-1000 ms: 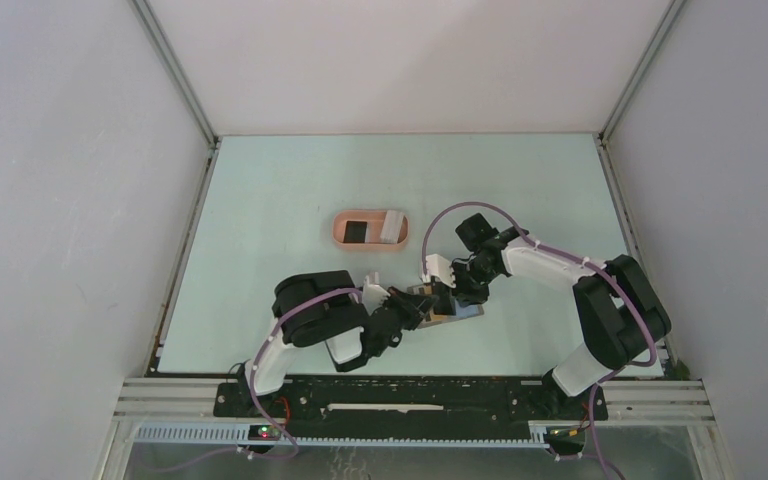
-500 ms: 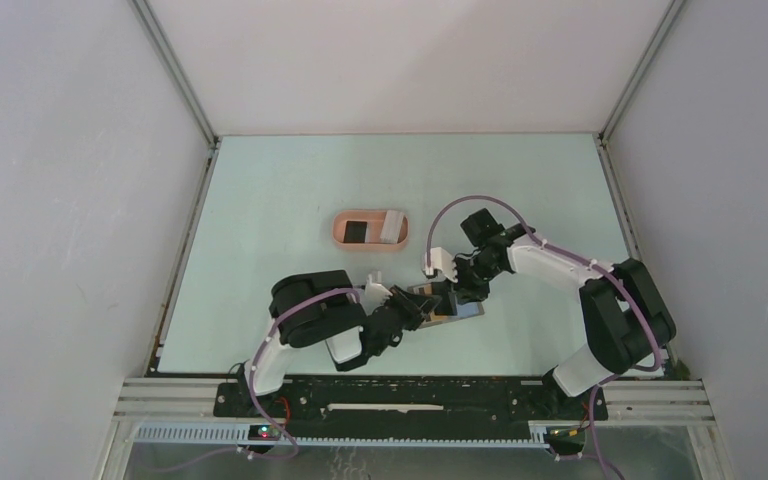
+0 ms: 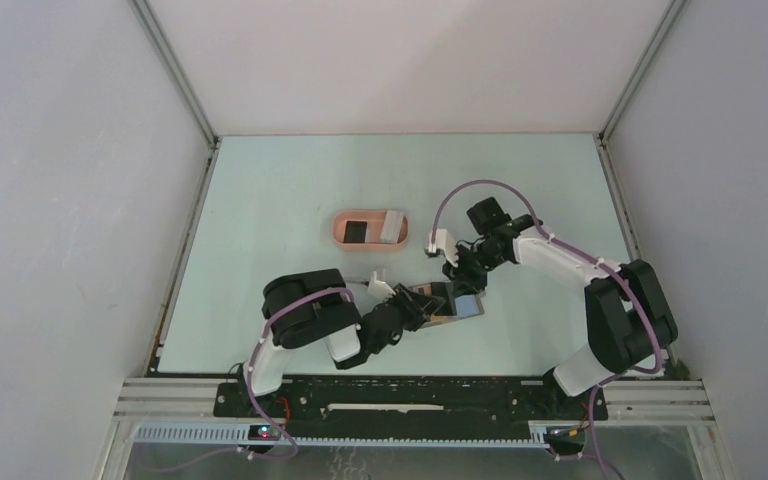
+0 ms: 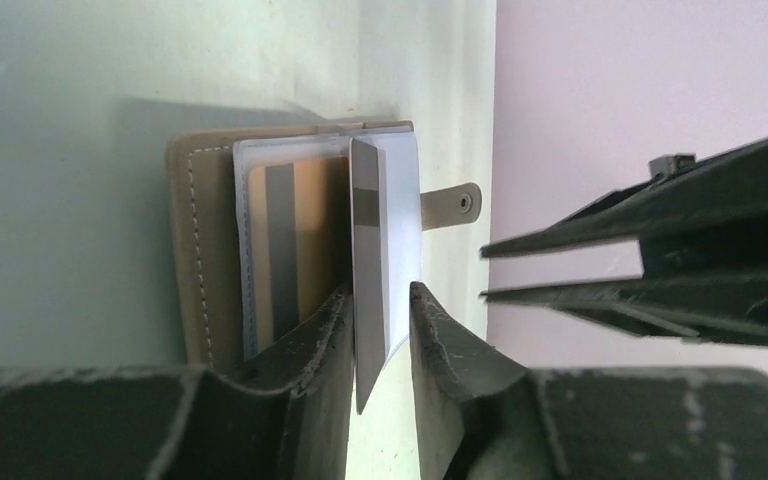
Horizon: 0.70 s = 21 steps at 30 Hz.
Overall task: Put the credit cards into the card holder
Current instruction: Insert the credit card into the card holder.
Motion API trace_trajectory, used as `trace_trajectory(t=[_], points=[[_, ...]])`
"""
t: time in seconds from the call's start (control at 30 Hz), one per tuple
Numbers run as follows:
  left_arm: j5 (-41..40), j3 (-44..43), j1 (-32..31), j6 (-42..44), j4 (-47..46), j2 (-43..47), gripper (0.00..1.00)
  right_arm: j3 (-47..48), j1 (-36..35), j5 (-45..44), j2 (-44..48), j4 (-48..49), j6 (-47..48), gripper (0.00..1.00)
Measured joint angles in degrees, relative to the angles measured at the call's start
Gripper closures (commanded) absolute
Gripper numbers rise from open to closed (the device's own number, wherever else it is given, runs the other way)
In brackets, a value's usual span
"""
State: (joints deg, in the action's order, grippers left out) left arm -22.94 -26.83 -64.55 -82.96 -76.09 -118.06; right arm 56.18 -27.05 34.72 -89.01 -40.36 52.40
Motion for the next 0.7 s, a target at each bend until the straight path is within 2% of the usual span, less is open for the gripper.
trace_trajectory(t=[0.23, 0.5, 0.7], points=[[2.3, 0.0, 0.7, 2.0, 0.4, 0.9, 0.58, 2.7, 3.0, 3.5, -0.4, 2.7, -12.2, 0.76], [3.9, 0.1, 1.2, 3.5, 0.0, 1.3, 0.56, 9.5, 1.9, 4.3, -8.3, 5.8, -30.9, 0.82], [4.7, 0.1, 1.4, 4.7, -0.5, 1.3, 0.55, 10.2, 1.2, 4.9, -14.2, 6.3, -38.9, 0.83]])
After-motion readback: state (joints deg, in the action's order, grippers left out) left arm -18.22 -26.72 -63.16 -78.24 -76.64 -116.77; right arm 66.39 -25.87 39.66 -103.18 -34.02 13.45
